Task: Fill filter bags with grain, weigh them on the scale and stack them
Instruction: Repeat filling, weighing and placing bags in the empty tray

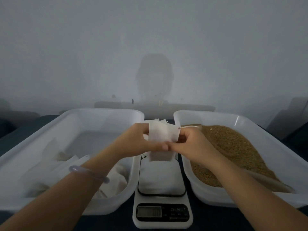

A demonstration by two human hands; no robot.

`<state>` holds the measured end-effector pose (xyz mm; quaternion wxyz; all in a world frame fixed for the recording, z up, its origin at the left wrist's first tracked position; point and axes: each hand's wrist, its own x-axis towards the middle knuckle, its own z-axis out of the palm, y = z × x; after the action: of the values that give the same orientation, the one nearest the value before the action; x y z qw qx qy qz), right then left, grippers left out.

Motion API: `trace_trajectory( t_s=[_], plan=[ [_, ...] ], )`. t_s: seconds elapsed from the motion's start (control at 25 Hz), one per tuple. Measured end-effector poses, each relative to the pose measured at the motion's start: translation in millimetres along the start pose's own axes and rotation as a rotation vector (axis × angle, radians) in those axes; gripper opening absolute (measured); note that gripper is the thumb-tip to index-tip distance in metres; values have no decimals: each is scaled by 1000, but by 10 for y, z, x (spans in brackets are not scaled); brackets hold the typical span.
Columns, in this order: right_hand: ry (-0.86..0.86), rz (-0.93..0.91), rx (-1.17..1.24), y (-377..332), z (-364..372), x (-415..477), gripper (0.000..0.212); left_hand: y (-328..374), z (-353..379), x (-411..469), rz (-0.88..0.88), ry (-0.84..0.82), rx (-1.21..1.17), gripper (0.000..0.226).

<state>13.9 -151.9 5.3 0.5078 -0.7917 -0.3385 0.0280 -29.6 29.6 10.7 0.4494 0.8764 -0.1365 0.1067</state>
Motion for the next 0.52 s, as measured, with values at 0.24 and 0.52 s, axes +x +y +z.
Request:
trace_trajectory(
  t_s=[0.24, 0.52],
  plan=[
    [-194, 81, -479, 201, 101, 14, 31, -239, 123, -49, -176, -180, 379, 28],
    [-340, 93, -780, 116, 159, 59, 36, -136, 186, 11, -239, -293, 626, 37]
  ],
)
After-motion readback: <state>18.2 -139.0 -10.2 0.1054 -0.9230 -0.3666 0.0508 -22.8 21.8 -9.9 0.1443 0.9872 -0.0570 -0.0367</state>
